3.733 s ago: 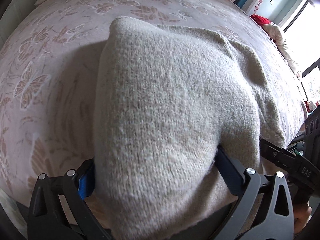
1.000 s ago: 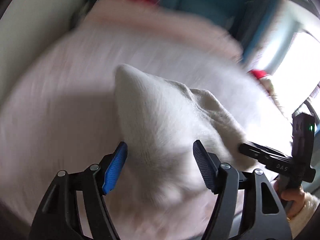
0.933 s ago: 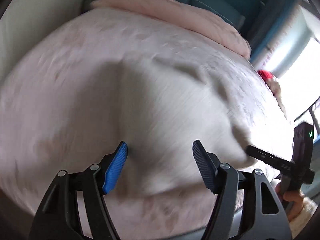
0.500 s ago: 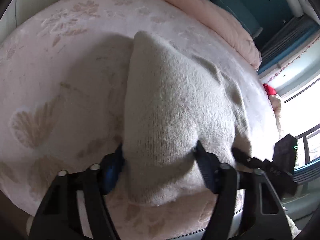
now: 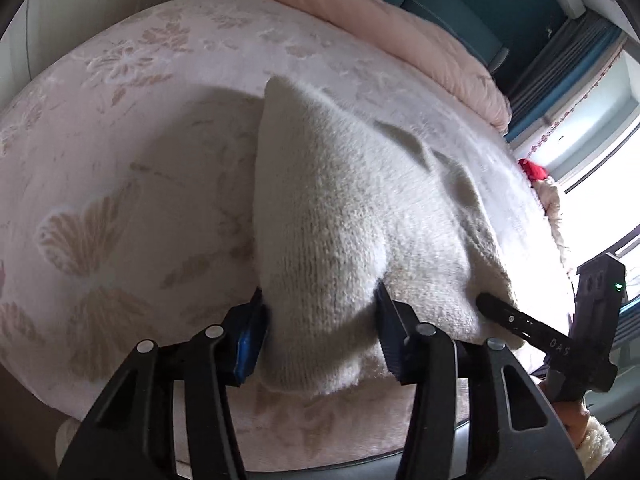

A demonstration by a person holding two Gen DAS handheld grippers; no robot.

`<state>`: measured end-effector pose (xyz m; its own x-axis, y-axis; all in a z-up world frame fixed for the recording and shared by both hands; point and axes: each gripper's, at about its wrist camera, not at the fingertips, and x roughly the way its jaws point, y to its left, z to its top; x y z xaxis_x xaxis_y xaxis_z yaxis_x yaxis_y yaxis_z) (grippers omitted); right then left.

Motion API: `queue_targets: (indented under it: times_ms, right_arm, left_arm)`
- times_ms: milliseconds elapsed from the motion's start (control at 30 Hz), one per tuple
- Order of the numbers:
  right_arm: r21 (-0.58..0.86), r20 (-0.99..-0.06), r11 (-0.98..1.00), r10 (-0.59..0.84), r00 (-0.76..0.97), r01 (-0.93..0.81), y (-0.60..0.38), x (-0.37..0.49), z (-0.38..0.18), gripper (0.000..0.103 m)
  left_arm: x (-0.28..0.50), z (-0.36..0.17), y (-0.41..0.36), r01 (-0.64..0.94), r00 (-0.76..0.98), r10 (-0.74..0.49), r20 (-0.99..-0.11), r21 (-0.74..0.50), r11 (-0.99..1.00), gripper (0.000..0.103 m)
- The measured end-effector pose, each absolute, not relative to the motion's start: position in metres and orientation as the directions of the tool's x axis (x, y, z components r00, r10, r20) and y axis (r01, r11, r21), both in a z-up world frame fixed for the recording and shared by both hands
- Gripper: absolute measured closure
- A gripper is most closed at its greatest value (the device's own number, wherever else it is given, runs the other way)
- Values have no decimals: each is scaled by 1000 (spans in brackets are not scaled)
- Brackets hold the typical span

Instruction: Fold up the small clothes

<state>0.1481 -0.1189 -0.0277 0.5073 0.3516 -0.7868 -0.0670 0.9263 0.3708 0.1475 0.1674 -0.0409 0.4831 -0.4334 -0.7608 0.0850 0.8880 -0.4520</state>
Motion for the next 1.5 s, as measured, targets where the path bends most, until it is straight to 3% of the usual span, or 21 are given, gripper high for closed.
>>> queue_targets:
  times_ms: [100, 167, 267, 400, 433, 467, 567, 700, 767, 833, 1000, 1100, 1167, 1267, 1500]
  right_arm:
    - [387, -796, 921, 359, 487, -45, -122, 146, -35, 76]
    - [383, -832, 924, 357, 425, -25, -123, 154, -60, 66]
    - [450, -810, 892, 382, 444, 53, -137, 149, -57, 50]
    - [365, -771, 930, 283, 570, 32, -143, 128, -6, 51]
    - [344, -751, 939, 271, 602, 7, -139, 123, 7, 56]
    - [317, -738, 948, 268, 619, -33, -132, 120, 20, 71]
    - [274, -752, 956, 279, 597, -102, -112, 133, 25, 98]
    - [210, -879, 974, 226, 421, -85, -101, 155, -51, 103]
    - [227, -863, 970, 241, 443, -87, -99, 153, -54, 103]
    - [228, -862, 970, 239, 447, -79, -95, 150, -33, 103]
    - [218, -818, 973, 222, 531, -72, -94, 121, 12, 96]
    - [175, -815, 984, 161, 557, -28, -94, 99, 23, 79]
    - [138, -810, 990, 114, 575, -1, -95, 86, 27, 64]
    - [85, -801, 996, 57, 595, 19, -98, 74, 27, 49]
    - [81, -791, 993, 11, 612, 87, -110, 43, 26, 34]
  left_arm:
    - [151, -44, 159, 111, 468, -410, -783, -409, 906, 56]
    - [152, -49, 157, 108, 467, -384, -797, -380, 919, 53]
    - [149, -50, 159, 107, 474, -354, -806, -346, 932, 48]
    - [129, -16, 156, 114, 535, -281, -797, -261, 959, 49]
    - [123, -5, 155, 125, 559, -271, -784, -244, 962, 49]
    - [117, 9, 153, 135, 587, -266, -764, -232, 963, 49]
    - [113, 28, 142, 155, 613, -262, -746, -212, 965, 49]
    - [135, -10, 129, 98, 537, -88, -839, -41, 994, 55]
    - [145, -45, 140, 49, 460, -113, -880, -102, 994, 54]
    - [141, -46, 142, 25, 483, -104, -870, -105, 994, 52]
    - [124, -9, 119, 88, 538, -42, -842, 7, 996, 53]
    - [110, 9, 111, 95, 560, -39, -828, 17, 995, 49]
    - [101, 20, 107, 96, 569, -44, -821, 13, 995, 44]
    - [78, 31, 100, 91, 592, -37, -805, 22, 996, 30]
    - [48, 44, 90, 80, 632, -12, -775, 50, 996, 12]
